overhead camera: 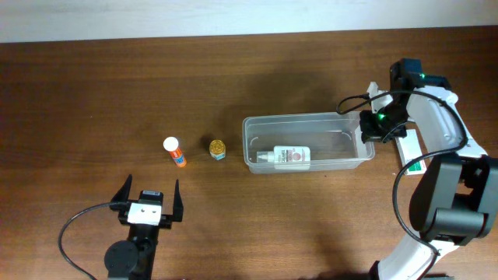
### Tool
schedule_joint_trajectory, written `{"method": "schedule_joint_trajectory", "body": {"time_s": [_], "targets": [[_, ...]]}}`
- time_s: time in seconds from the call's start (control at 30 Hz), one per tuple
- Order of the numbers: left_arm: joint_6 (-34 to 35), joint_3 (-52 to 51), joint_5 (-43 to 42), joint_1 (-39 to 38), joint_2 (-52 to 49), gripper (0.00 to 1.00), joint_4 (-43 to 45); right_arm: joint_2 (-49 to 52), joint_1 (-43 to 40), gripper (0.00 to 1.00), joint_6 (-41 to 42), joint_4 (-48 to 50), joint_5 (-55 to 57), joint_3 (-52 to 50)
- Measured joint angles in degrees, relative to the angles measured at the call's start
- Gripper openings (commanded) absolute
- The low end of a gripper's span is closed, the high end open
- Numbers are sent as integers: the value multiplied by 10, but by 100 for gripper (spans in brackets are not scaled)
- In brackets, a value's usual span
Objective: Pack container
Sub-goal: 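Move the right gripper over the white-green Panadol box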
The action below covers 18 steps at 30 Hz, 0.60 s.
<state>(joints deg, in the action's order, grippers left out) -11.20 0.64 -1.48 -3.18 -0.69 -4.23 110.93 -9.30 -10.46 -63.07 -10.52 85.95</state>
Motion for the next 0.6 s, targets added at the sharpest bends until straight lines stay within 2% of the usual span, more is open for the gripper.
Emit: {"method": "schedule_joint_trajectory", "body": {"time_s": [0.07,0.27,0.4,0.47,0.6], "targets": [[0,0,0,0,0,99,0,0,0,30,-2,1,2,0],[0,0,0,0,0,99,0,0,0,38,-2,-31,5,11],[0,0,0,0,0,100,0,2,0,49,1,-107,6,95],[0,0,0,0,1,100,0,2,-1,57,9,-152,6,149],[0,0,0,0,1,99,0,0,-16,62,23,-224,12,223]]}}
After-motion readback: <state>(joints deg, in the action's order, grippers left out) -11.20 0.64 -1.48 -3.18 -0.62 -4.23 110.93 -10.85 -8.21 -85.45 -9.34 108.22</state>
